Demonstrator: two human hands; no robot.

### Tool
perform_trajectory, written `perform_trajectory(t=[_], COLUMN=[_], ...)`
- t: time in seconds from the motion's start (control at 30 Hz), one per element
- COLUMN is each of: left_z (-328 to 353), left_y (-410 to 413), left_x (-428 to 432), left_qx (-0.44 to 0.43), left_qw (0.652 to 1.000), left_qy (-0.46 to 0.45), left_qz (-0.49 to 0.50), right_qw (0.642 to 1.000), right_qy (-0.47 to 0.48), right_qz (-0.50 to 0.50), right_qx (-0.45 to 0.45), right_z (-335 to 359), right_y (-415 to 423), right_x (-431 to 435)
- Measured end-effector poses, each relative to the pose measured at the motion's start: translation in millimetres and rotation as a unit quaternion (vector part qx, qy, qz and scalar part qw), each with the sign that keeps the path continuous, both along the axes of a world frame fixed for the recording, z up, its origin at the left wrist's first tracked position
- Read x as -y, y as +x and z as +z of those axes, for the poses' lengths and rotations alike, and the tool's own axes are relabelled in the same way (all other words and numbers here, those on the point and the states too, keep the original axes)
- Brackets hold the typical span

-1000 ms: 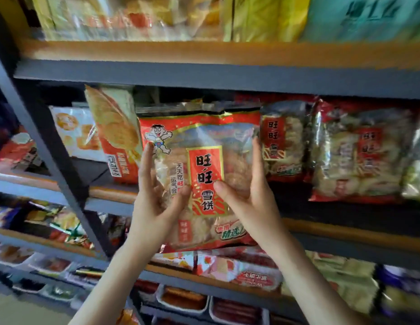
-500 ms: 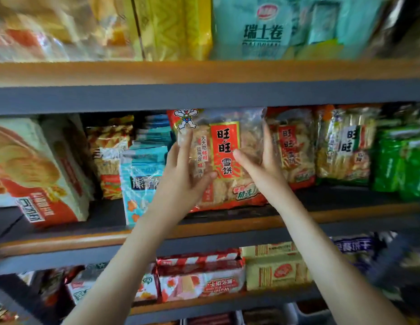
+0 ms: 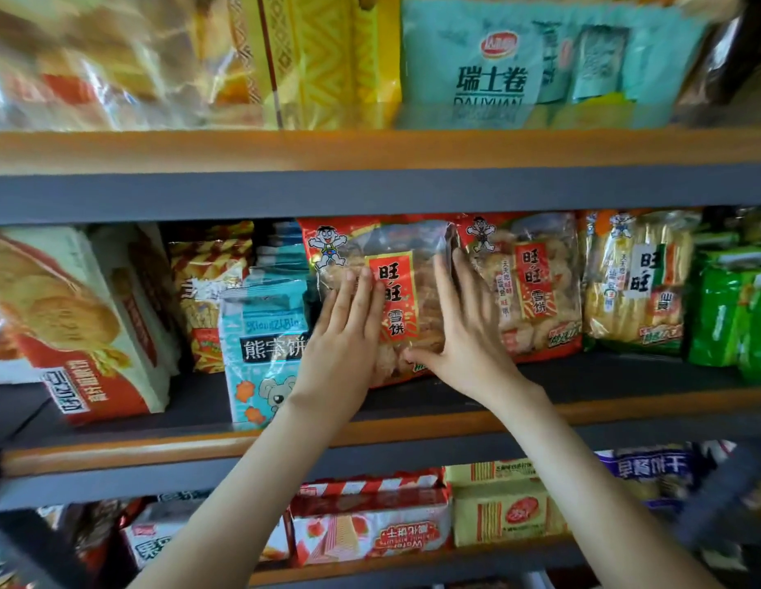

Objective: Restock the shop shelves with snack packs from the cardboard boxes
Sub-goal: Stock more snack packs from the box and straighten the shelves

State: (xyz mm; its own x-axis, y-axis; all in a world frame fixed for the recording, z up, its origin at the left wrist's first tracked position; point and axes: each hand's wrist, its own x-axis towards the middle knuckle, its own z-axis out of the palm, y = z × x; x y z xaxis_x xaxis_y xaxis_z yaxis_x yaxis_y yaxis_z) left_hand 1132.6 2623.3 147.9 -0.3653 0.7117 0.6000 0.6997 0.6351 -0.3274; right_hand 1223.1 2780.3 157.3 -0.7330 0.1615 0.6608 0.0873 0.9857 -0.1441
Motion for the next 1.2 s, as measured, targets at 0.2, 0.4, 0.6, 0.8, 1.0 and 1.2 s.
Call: perform_trajectory(t=[0.2,0.4,0.6,0.8,1.0,1.2], left_z=[2.9,1.5,-10.1,-48.6,-140.7,-246.5], left_y=[-3.6,3.7,44.1,81.1,111.9,192.3], left_x=[-13.4,-6.1,40.4,119.5,209.2,295.3], left_qx=[-0.004,0.0,0.225,0.467,0.499,0.487], left_qw=[1.0,0.999,0.945,0.783,0.678,0.507], left_qy=[0.011,0.032,0.17,0.391,0.514,0.536], left_qz=[0.028,-0.003,-0.164,-0.128,0.167,0.468], right_qw=[0.991,0.996,0.99,0.927,0.841,0.754], right_qy=[0.089,0.054,-0.057,-0.177,-0.289,-0.279], right_qz=[-0.007,0.006,0.103,0.322,0.426,0.444], right_qx=[0.103,0.075,-0.081,-0.076,0.168,0.394], right_z=[-3.5,-7.5,-23.0,-60.9,-147.8,-223.3], right_y=[-3.7,1.3,25.0,29.1,7.0,6.6], right_x=[0.9,10.6,62.0,139.2,219.1,302.7])
